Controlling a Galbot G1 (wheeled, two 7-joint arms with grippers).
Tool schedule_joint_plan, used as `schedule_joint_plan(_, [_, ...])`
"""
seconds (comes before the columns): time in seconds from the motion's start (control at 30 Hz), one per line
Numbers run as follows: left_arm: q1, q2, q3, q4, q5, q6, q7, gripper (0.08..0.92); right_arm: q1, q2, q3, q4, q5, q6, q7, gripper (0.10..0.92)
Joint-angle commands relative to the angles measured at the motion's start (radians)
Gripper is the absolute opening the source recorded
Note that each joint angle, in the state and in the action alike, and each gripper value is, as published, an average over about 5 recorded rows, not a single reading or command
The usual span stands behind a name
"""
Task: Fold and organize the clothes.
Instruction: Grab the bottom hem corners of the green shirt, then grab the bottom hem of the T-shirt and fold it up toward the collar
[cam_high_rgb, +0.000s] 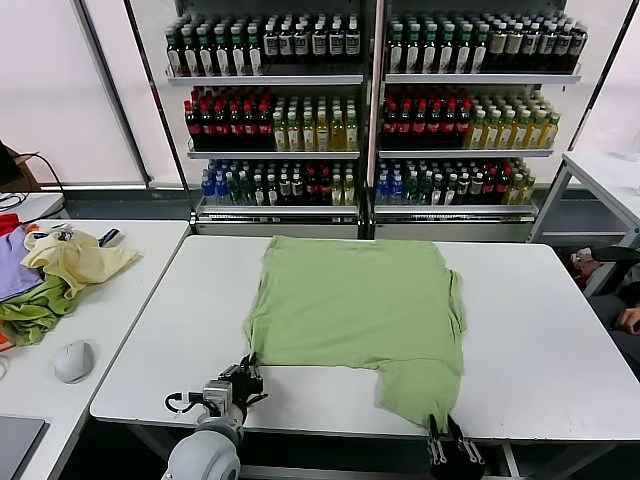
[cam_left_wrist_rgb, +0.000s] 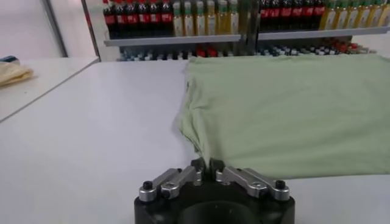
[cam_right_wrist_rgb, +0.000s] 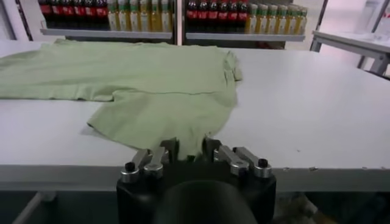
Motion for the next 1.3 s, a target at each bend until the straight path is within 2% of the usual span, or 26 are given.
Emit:
schedule_joint_plan(0.03, [-0.005, 0.013, -0.008, -0.033, -0.041, -0.071, 0.010, 0.100, 0.022, -0.007, 0.019, 0.007, 0.024, 0.070, -0.042, 0.232])
schedule_joint_plan(0.2, [-0.010, 0.030, -0.016, -0.093, -0.052, -0.109, 0.030, 0.100, 0.066, -0.038, 0.050, 0.031, 0.033, 0.149, -0.063, 0.145])
schedule_joint_plan(0.43, [-0.058, 0.055, -0.001, -0.130, -0.040, -0.113, 0.043, 0.100, 0.153, -0.078, 0.076, 0.069, 0.065, 0.174, -0.058, 0.130])
schedule_joint_plan(0.73, [-0.185, 0.073, 0.015, 0.004, -0.082, -0.101, 0.061, 0.100, 0.404, -0.149, 0.082, -0.040, 0.148, 0.103, -0.011, 0.130])
schedule_joint_plan(1.3, [-0.419, 0.041, 0.099, 0.249, -0.079, -0.083, 0.053, 0.100, 0.793, -0.211, -0.026, -0.406, 0.177, 0.081, 0.009, 0.130])
